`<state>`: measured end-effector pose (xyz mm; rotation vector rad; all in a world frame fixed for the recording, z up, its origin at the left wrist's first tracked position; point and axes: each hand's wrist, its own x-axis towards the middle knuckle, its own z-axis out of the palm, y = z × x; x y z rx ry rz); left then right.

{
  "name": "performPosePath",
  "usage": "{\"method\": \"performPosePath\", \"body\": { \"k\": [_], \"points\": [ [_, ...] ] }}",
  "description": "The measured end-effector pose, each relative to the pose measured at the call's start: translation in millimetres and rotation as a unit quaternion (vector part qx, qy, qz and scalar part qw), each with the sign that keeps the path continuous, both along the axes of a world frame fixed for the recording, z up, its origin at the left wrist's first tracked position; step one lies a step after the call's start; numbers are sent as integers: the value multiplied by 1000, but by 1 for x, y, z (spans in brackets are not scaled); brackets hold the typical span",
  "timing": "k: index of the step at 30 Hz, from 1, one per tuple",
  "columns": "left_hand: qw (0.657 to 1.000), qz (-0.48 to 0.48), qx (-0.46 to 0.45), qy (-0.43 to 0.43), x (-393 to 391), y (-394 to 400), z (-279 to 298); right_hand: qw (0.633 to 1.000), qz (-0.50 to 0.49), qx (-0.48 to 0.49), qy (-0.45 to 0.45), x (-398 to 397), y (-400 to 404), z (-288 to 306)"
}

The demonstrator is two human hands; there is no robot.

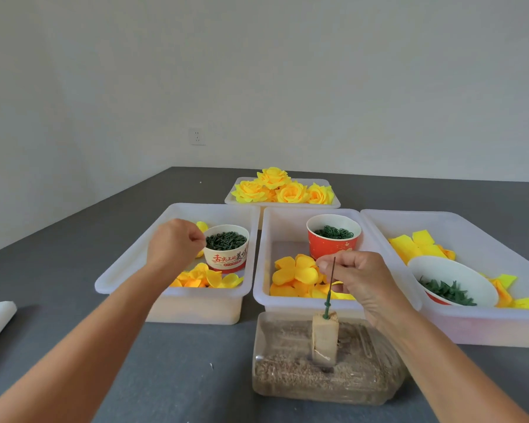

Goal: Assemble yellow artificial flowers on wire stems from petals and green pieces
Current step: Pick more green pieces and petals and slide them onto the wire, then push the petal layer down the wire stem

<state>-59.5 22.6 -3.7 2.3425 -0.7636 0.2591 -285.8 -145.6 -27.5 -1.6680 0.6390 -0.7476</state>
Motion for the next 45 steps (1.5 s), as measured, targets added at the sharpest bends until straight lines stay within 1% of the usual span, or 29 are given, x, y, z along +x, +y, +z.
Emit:
{"method": "performPosePath", "body": {
  "k": [3, 6, 8, 11, 15, 19, 22, 24, 26, 28, 31, 36, 40, 45],
  "points": [
    [994, 5, 102, 49, 11, -2, -5, 1000, 4, 9, 5, 8, -2, -1],
    [972, -51, 201, 109, 11, -9, -12, 1000, 1, 23, 14, 13, -3, -3],
    [961, -62, 246, 113, 6, -14, -17, 1000, 3, 25, 19, 13, -3, -5],
    [952, -62, 277, 113, 1, -17, -20, 999, 14, 26, 16, 12, -6, -6],
    [957, -51, 266, 106, 0, -19, -17, 1000, 20, 0, 17, 12, -6, -9],
    [945, -89, 293, 118, 0, -19, -19, 999, 27, -28, 11, 12, -5, -11],
    [948, -104, 267, 134, 2, -19, -20, 999, 34, -35, 12, 11, -5, -11],
    [956, -105, 223, 160, 5, -19, -23, 999, 37, -37, 12, 10, -5, -11],
    [966, -100, 124, 205, 8, -18, -25, 999, 37, -37, 10, 10, -6, -12],
    [968, -92, 21, 232, 10, -15, -27, 999, 36, -37, 7, 11, -6, -12],
    [966, -87, -74, 232, 10, -9, -26, 999, 31, -44, 7, 11, -7, -12],
    [959, -72, -167, 218, 8, -6, -24, 998, 37, -57, 4, 10, -6, -12],
    [945, -57, -233, 223, 7, -4, -23, 998, 37, -58, 1, 9, -6, -12],
    [935, -54, -268, 226, 1, -2, -20, 997, 39, -60, 1, 8, -5, -12]
  ]
}}
